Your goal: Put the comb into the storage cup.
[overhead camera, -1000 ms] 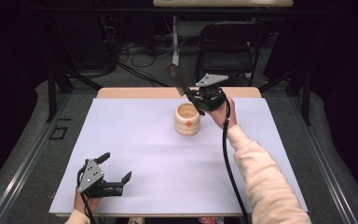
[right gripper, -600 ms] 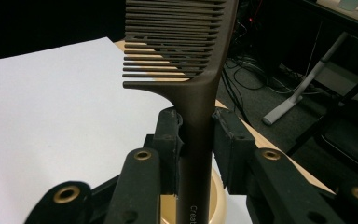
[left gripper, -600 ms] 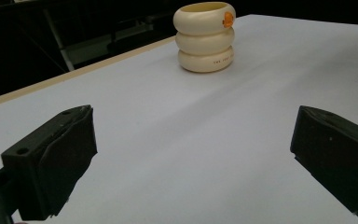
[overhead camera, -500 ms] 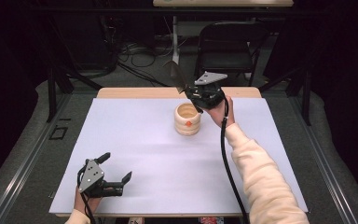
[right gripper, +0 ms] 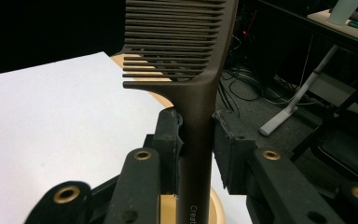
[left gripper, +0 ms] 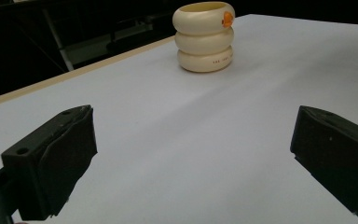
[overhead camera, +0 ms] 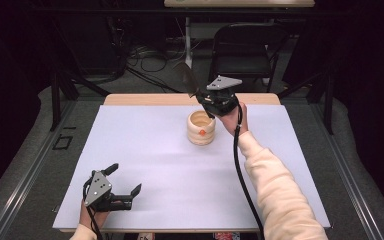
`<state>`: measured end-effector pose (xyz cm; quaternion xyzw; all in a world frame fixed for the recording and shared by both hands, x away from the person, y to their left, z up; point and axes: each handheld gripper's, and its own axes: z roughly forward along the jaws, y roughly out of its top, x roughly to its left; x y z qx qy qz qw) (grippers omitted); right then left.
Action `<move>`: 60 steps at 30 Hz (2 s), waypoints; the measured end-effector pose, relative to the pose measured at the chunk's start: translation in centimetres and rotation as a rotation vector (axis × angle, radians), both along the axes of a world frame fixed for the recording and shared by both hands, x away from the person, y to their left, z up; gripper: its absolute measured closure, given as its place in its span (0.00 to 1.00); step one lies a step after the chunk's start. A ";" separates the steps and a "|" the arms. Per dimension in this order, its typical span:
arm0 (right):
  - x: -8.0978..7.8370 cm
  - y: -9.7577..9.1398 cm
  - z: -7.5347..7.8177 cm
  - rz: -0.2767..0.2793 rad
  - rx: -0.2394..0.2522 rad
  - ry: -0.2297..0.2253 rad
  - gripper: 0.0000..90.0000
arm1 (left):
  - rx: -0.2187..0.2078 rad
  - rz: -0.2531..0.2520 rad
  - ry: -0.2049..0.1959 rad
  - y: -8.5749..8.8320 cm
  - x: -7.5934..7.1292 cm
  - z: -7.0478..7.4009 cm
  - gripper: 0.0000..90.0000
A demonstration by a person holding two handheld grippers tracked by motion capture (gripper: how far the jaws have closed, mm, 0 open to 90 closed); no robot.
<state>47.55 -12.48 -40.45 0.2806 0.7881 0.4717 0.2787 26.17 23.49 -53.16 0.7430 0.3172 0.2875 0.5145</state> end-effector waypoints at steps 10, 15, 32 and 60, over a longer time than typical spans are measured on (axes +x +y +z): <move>0.4 0.4 -0.5 0.003 0.016 0.000 0.80 | -0.001 0.001 0.003 0.0 0.0 0.0 0.00; 0.5 0.6 -0.8 0.003 0.023 0.003 0.80 | -0.002 0.001 0.002 0.0 0.0 0.0 0.00; 1.2 1.2 -2.0 0.013 0.038 0.021 0.80 | -0.001 0.001 0.000 0.1 0.0 0.0 0.00; 2.3 0.9 -5.3 0.041 0.014 0.046 0.80 | -0.001 0.003 -0.003 0.0 0.0 0.0 0.00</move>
